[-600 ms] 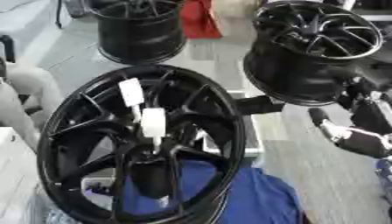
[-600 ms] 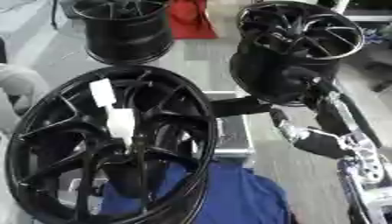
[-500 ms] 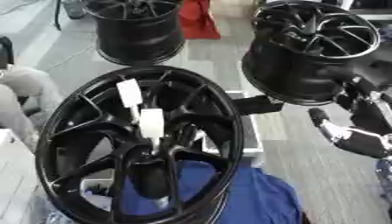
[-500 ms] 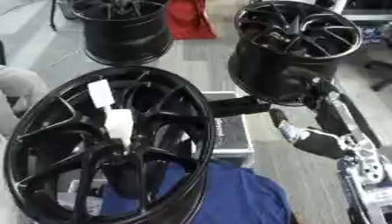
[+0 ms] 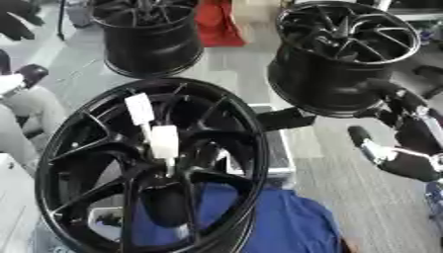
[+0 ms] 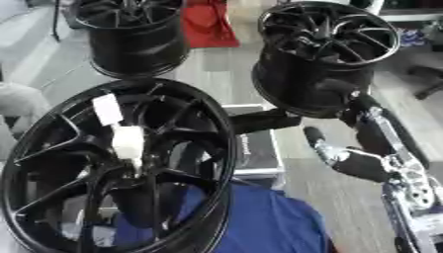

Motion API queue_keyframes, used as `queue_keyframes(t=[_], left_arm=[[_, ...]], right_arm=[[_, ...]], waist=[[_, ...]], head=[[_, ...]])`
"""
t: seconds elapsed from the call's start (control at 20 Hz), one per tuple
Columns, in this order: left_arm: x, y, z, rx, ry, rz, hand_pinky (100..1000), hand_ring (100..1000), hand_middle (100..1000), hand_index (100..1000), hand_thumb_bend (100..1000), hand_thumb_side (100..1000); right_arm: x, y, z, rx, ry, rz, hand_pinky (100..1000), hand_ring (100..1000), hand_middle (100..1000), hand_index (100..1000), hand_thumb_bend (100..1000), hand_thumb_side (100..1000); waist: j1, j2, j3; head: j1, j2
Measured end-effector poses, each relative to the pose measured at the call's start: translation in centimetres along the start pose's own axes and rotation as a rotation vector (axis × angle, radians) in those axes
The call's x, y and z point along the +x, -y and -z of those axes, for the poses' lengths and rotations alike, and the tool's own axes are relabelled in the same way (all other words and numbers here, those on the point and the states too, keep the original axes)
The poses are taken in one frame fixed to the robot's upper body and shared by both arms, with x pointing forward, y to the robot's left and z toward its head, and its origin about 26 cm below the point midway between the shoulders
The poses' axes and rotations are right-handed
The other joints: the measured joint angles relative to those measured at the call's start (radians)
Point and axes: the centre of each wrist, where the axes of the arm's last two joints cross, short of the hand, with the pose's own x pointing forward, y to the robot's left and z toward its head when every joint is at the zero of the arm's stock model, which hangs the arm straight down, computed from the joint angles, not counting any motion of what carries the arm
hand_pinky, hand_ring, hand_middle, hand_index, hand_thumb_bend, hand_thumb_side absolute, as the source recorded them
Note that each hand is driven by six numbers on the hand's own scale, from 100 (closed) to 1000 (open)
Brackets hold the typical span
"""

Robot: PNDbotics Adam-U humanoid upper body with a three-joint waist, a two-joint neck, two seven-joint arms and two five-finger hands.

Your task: Pull the pin out of the wheel hub.

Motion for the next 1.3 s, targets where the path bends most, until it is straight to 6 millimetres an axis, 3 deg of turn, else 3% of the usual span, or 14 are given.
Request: queue_keyframes(t=[0.25, 0.65, 1.3], left_arm=[[0.1, -0.5, 3.7, -0.226, -0.009, 0.086, 710, 706, 761, 889, 421, 391], [0.0, 1.2, 9.3, -0.417, -0.019, 0.143, 694, 693, 753, 883, 451, 394], [-1.3, 4.9, 12.1, -0.507, -0.076, 0.118, 655, 658, 723, 873, 443, 385]], right_arm=[[-0.2, -0.1, -0.3, 0.018, -0.011, 0.001, 719, 997, 834, 897, 319, 152], [-0.3, -0.1, -0.3, 0.027, -0.016, 0.006, 720, 998, 834, 898, 315, 154], [-0.3, -0.2, -0.3, 0.036, -0.016, 0.011, 720, 998, 833, 897, 306, 157]], waist=[[0.003, -0.007, -0.01], [0.006, -0.01, -0.022], [0.006, -0.01, -0.03]], head=[[0.0, 0.0], [0.0, 0.0], [0.0, 0.0]])
